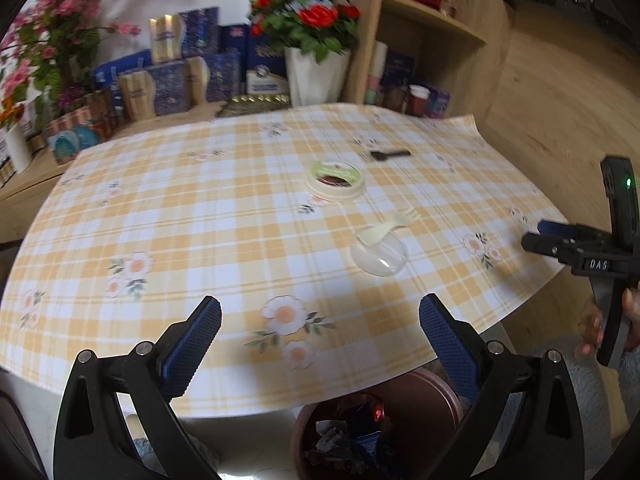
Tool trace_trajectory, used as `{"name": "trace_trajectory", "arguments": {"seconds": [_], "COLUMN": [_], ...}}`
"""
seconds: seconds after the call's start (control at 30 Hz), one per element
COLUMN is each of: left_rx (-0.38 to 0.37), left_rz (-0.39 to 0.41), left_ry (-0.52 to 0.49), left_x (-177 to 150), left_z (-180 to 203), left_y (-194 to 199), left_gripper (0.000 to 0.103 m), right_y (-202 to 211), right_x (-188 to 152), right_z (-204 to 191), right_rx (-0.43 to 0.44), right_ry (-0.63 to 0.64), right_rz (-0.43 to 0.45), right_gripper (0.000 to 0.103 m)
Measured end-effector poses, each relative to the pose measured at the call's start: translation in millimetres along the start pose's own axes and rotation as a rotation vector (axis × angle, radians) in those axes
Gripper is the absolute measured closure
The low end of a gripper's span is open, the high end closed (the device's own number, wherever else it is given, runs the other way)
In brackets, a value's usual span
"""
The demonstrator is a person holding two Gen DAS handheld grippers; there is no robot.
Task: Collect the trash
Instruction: 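Grasp the clear plastic cup with the cream fork using the left tool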
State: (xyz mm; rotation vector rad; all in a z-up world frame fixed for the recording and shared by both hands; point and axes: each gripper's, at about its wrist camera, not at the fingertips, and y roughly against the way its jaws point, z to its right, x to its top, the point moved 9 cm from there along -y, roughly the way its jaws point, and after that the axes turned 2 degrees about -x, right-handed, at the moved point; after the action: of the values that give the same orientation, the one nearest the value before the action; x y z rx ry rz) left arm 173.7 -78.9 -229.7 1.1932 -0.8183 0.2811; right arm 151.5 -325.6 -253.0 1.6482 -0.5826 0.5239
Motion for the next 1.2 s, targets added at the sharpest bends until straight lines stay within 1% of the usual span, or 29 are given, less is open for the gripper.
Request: {"name": "trace_trajectory", "arguments": {"seconds": [0.1, 0.2, 0.33, 0.47, 0.6, 0.7, 0.73, 0.77, 0.8, 0.83, 0.87, 0.9, 1.0, 1.13, 1.2], "left_rx": [-0.029, -0.058, -0.080, -0.061, -0.037, -0.027, -0.020, -0.017, -0.007, 0.011, 0.007, -0.017, -0.043, -0.080, -0.088], "left_rz": [-0.041, -0.080, -0.139, -0.185, -0.212, -0.225, -0.225, -0.226, -0.228, -0.223, -0.227, -0.235, -0.247, -0.258, -0.265], "left_ry": [-0.029, -0.059, -0.049, -0.072, -0.078, -0.074, -0.075, -0.077, -0.087, -0.103, -0.112, -0.116, -0.137, -0.146, -0.152], "left_x": [4, 8, 13, 17, 22, 23, 24, 24, 24, 24, 24, 22, 16, 8, 5], "left_z": [17, 32, 42, 49, 51, 51, 51, 50, 49, 47, 47, 47, 44, 35, 30], "left_y": [-27, -56, -93, -124, -144, -152, -153, -154, -155, -153, -151, -148, -142, -132, -129], "left_gripper": [0.006, 0.006, 0.006, 0.006, 0.006, 0.006, 0.009, 0.023, 0.028, 0.039, 0.039, 0.039, 0.040, 0.040, 0.040], "right_y": [-6, -12, -21, -28, -37, -42, -43, -46, -48, -50, -54, -57, -68, -85, -97], "right_x": [5, 6, 4, 2, 0, 1, 2, 3, 3, 3, 4, 5, 8, 16, 21], "right_z": [5, 9, 15, 19, 22, 23, 23, 22, 22, 20, 17, 14, 2, -27, -48], "right_rx": [-0.006, 0.013, 0.032, 0.038, 0.035, 0.032, 0.031, 0.027, 0.024, 0.019, 0.010, 0.001, -0.009, 0.025, 0.056], "right_ry": [-0.016, -0.033, -0.053, -0.056, -0.049, -0.033, -0.029, -0.016, -0.006, 0.009, 0.041, 0.065, 0.150, 0.276, 0.357], "right_rz": [0.016, 0.017, 0.004, -0.007, -0.026, -0.034, -0.036, -0.042, -0.046, -0.051, -0.064, -0.074, -0.099, -0.127, -0.148], "right_gripper": [0.006, 0.006, 0.006, 0.006, 0.006, 0.006, 0.006, 0.006, 0.007, 0.009, 0.012, 0.014, 0.018, 0.025, 0.028]}}
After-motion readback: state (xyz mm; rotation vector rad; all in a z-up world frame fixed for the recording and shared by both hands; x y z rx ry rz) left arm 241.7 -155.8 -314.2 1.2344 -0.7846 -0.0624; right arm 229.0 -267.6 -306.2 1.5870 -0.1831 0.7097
